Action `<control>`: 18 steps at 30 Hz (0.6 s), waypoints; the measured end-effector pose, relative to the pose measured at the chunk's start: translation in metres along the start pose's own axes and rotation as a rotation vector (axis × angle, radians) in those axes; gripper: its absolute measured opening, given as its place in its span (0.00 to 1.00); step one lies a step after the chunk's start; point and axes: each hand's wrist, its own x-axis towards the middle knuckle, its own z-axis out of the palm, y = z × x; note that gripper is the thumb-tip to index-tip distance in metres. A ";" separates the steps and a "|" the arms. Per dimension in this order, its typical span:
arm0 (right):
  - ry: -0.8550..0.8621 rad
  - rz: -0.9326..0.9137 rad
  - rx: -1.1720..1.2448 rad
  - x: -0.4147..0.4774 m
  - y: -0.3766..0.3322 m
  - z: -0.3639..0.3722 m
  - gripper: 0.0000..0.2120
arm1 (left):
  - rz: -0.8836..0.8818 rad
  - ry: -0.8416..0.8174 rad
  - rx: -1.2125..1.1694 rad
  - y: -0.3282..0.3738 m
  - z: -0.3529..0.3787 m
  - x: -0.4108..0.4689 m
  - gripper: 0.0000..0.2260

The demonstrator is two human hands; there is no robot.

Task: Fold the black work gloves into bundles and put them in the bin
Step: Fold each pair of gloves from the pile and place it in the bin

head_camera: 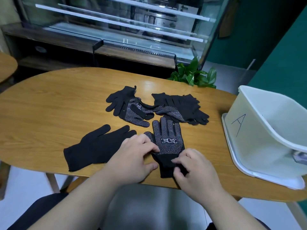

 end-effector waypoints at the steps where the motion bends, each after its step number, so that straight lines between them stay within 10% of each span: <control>1: 0.015 -0.004 0.008 0.000 0.000 0.000 0.10 | 0.011 -0.005 0.005 -0.001 0.002 0.000 0.18; 18: -0.099 -0.049 0.070 -0.005 0.004 -0.003 0.08 | 0.062 -0.065 0.030 0.005 0.007 0.002 0.17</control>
